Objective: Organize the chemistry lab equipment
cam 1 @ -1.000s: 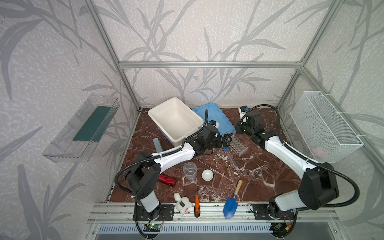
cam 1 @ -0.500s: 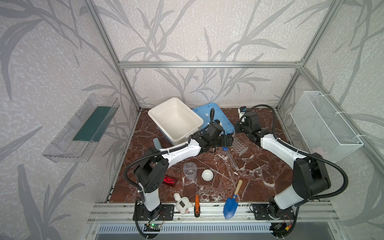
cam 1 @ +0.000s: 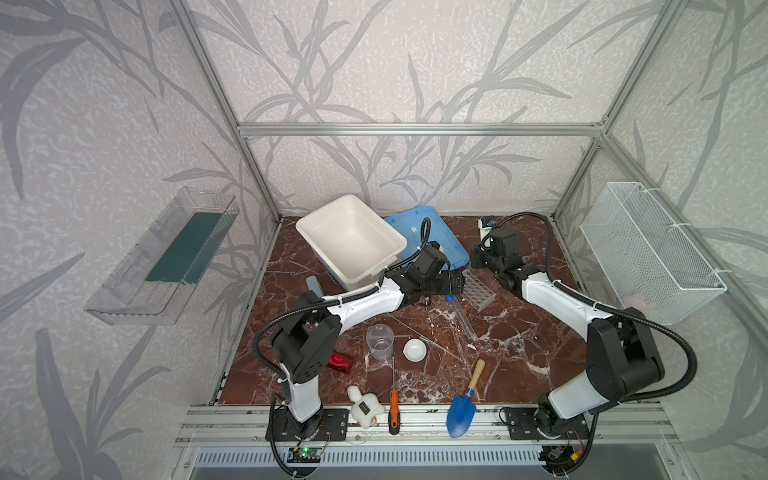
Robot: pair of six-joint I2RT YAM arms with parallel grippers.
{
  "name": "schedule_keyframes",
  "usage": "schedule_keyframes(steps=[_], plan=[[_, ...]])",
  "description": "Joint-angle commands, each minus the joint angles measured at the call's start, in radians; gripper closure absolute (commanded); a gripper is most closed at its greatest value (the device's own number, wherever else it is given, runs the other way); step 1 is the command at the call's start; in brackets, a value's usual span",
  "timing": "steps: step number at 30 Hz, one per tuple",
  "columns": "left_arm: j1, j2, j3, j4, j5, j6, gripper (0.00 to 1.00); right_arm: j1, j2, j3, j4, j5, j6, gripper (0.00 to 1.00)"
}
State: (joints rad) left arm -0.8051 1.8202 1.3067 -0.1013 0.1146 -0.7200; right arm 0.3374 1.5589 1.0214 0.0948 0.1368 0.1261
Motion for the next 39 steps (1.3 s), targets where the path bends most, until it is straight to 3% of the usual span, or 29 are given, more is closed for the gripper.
schedule_keyframes(steps=[1,4,19,24,26,33,39], plan=[[-0.005,0.014,0.020,0.004,-0.001,-0.009,0.01,-0.005,-0.051,-0.050,0.030,0.014,0.023,0.87],[-0.005,0.016,0.021,0.004,-0.003,-0.008,0.01,-0.006,-0.057,-0.086,0.102,0.023,0.025,0.87],[-0.005,0.029,0.010,0.000,-0.007,-0.023,0.01,-0.005,0.036,-0.018,-0.020,-0.017,0.014,0.86],[-0.006,0.028,0.008,-0.007,-0.019,-0.027,0.01,-0.001,0.033,-0.043,-0.006,-0.009,0.039,0.80],[-0.011,0.028,0.013,-0.024,-0.038,-0.029,0.01,-0.001,0.024,-0.043,-0.014,-0.004,0.050,0.68],[-0.070,0.013,0.050,-0.153,-0.183,-0.014,0.01,-0.002,-0.081,-0.027,-0.111,0.060,0.123,0.01],[-0.129,0.018,0.053,-0.212,-0.234,-0.044,0.05,-0.021,-0.231,0.005,-0.406,0.045,0.185,0.01]])
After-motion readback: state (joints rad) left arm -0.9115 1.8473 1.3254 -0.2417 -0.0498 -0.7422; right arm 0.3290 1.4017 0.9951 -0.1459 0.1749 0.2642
